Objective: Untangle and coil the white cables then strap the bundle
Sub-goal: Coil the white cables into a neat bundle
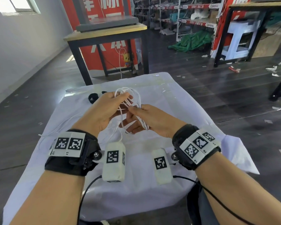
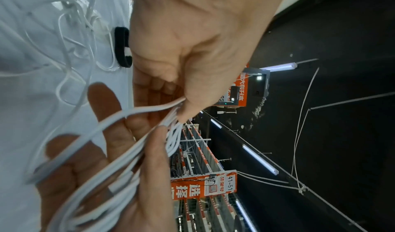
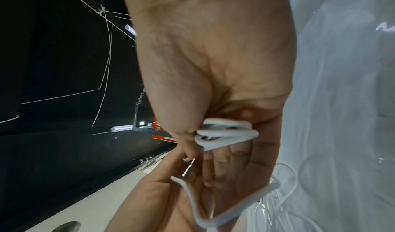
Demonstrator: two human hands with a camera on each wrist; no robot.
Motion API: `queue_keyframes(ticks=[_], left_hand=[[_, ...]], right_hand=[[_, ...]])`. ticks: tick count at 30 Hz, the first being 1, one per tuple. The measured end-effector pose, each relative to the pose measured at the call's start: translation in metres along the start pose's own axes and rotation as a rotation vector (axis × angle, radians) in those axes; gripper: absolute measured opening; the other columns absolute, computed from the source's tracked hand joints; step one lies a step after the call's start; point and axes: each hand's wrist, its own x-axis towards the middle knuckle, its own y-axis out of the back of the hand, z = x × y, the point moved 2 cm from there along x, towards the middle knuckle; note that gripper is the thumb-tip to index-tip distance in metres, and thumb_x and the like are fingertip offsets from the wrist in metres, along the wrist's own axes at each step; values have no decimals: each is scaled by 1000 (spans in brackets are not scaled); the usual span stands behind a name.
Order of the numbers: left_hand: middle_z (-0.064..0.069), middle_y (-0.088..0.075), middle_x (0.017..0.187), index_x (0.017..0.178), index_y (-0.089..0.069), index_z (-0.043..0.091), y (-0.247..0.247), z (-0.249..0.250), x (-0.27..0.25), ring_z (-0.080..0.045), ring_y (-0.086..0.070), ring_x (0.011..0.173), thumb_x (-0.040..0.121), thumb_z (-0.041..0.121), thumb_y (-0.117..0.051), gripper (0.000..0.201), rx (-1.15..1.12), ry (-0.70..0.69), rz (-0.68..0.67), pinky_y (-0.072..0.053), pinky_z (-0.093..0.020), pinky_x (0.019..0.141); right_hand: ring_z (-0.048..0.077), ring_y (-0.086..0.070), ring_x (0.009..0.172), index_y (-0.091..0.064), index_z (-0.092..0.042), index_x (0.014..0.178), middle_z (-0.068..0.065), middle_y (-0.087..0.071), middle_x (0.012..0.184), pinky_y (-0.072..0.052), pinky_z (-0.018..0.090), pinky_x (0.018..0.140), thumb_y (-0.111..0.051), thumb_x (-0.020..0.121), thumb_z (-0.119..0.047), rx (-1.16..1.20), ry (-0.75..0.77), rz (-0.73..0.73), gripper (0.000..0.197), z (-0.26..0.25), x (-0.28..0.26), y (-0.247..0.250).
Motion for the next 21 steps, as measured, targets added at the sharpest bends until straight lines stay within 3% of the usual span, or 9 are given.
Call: queue_keyframes(ticks=[5,9,14,17,19,21], left_hand=[[-3,-66,78,104,-67,12,9,1,4,-14,-62,72,96,17,-55,15,21,-14,20,-54,-27,74],[-1,-58,66,110,-59,11,16,2,6,-10,-57,58,96,3,-49,19,-259,48,-44,-52,-20,55],[-3,-56,63,109,-56,12,22,-1,5,-9,-55,53,95,2,-48,18,-604,156,-123,-56,-26,60],[0,-48,58,103,-54,11,21,-1,6,-7,-45,46,93,2,-47,15,-678,159,-113,-53,-26,59],[0,-44,57,97,-54,11,22,-2,7,-7,-39,43,92,2,-48,12,-709,166,-91,-50,-23,56],[-1,-43,58,95,-54,10,23,-4,9,-7,-37,41,91,0,-49,12,-741,176,-68,-49,-22,54]], right_hand=[[13,-63,65,-61,-3,112,10,-72,100,-51,19,62,-35,104,-29,-144,2,-101,38,0,0,0],[9,-55,62,-64,-5,106,4,-73,85,-43,14,60,-33,104,-27,-271,22,-192,38,2,-2,-2],[3,-55,62,-67,-10,97,-2,-66,64,-39,7,57,-34,104,-32,-332,36,-146,40,-1,-3,-5],[13,-42,54,-66,-6,93,-3,-48,51,-46,14,62,-38,102,-36,-238,-6,-160,42,1,-1,-7],[12,-31,46,-63,-2,93,-2,-38,49,-56,27,70,-42,101,-36,-115,-72,-188,40,1,0,-9],[10,-30,44,-63,-5,91,-3,-39,50,-54,26,60,-44,100,-37,-108,-112,-188,39,1,0,-10]])
